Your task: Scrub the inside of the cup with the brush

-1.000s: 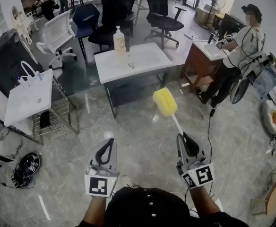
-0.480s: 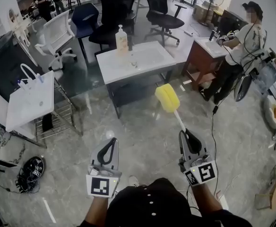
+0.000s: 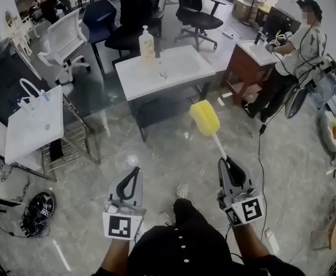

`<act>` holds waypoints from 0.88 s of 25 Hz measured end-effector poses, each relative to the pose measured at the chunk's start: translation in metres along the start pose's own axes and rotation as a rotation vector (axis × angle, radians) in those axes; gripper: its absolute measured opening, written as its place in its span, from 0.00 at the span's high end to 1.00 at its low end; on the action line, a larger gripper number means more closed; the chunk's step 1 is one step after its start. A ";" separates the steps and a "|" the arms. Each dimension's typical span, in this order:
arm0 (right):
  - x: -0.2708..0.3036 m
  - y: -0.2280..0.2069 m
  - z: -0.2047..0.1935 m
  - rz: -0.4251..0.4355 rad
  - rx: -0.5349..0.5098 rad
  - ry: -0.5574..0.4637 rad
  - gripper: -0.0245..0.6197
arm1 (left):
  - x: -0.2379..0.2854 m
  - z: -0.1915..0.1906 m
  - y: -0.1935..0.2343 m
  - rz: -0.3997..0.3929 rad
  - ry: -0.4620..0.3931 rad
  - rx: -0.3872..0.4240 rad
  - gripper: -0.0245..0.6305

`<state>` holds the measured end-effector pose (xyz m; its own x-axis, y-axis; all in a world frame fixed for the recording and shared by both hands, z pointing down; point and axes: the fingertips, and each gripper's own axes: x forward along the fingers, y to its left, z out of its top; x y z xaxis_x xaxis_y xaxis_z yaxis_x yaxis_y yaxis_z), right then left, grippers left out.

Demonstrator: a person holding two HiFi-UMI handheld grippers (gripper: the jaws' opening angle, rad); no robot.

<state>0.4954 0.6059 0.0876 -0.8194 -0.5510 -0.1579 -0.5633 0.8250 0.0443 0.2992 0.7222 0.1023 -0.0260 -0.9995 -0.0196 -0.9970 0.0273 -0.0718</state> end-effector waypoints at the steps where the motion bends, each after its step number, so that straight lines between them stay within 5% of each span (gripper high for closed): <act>1: 0.004 -0.003 -0.002 0.000 0.001 0.000 0.89 | 0.004 -0.001 0.001 0.001 0.000 0.000 0.92; 22: 0.145 -0.098 -0.035 0.050 0.020 0.016 0.89 | 0.158 -0.013 0.057 0.052 0.031 -0.005 0.92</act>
<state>0.4281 0.4405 0.0949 -0.8484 -0.5105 -0.1401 -0.5192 0.8540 0.0321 0.2378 0.5661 0.1082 -0.0795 -0.9968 0.0077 -0.9946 0.0788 -0.0668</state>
